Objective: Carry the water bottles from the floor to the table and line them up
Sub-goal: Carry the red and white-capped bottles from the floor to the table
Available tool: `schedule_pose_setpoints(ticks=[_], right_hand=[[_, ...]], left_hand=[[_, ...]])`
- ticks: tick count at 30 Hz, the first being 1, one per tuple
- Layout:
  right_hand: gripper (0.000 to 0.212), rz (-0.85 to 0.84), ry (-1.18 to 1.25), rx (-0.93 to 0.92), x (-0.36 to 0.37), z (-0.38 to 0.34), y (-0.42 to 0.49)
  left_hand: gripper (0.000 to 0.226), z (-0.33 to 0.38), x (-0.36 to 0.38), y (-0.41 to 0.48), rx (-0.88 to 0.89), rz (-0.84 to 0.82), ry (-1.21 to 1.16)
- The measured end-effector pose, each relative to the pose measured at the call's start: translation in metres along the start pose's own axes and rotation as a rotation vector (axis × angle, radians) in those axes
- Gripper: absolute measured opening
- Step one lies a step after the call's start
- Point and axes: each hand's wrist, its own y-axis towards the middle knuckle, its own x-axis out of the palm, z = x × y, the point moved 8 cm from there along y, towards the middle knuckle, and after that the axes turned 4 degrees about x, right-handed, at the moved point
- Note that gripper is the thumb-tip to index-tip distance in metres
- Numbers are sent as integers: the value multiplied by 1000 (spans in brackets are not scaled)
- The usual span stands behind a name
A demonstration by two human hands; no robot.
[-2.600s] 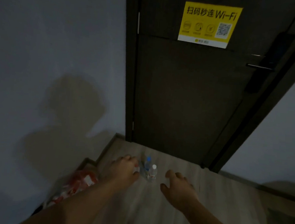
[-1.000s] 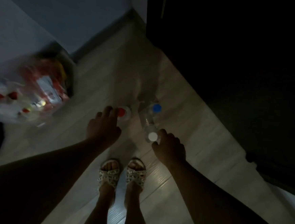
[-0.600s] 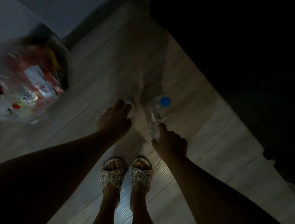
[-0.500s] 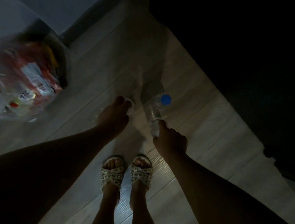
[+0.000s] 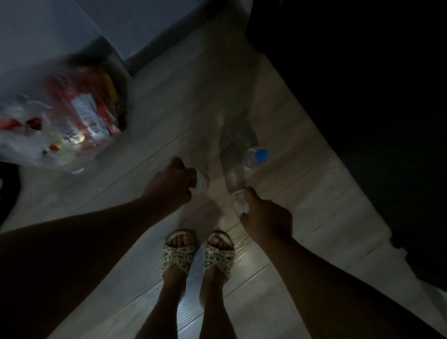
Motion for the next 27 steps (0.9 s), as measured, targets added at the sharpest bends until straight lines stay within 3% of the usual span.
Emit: schedule_pose_setpoints(ticks=[12, 27], right_hand=[[39, 32, 22, -97, -126, -68, -120], [37, 326, 195, -313, -315, -185, -261]], left_hand=[[25, -9, -120, -143, -72, 43, -155], [22, -35, -298, -323, -211, 428, -417]])
